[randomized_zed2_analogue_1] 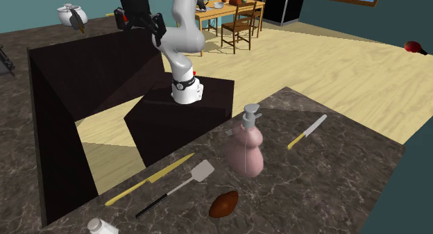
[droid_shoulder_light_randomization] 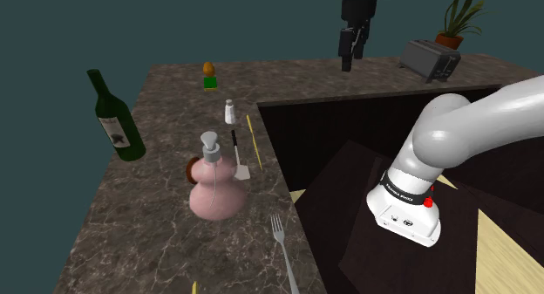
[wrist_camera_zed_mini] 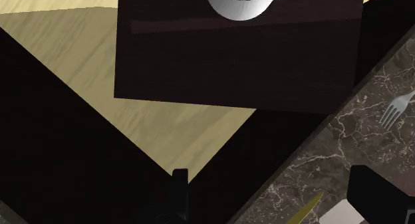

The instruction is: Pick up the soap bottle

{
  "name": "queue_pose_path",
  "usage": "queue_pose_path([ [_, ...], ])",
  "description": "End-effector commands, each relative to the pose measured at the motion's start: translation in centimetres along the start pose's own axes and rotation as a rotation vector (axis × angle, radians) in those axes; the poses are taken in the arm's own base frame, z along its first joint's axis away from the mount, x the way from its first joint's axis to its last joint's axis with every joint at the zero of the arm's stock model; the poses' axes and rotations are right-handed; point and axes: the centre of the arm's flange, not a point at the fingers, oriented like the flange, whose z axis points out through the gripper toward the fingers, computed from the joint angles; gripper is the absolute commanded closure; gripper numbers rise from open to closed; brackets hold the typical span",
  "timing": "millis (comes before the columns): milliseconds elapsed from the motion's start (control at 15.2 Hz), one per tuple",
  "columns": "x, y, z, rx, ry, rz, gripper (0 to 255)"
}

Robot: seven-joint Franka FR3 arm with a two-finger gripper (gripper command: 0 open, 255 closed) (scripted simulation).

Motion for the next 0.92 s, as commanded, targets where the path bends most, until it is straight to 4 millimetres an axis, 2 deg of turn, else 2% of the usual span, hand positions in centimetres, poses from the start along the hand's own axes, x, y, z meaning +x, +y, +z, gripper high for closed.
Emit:
queue_pose_path([
  [0,0.0,0.0,0.0,0.0,0.0,0.0,0],
  [858,7.8,-14.9,1.4,0.012,0.012,-0.046,0],
])
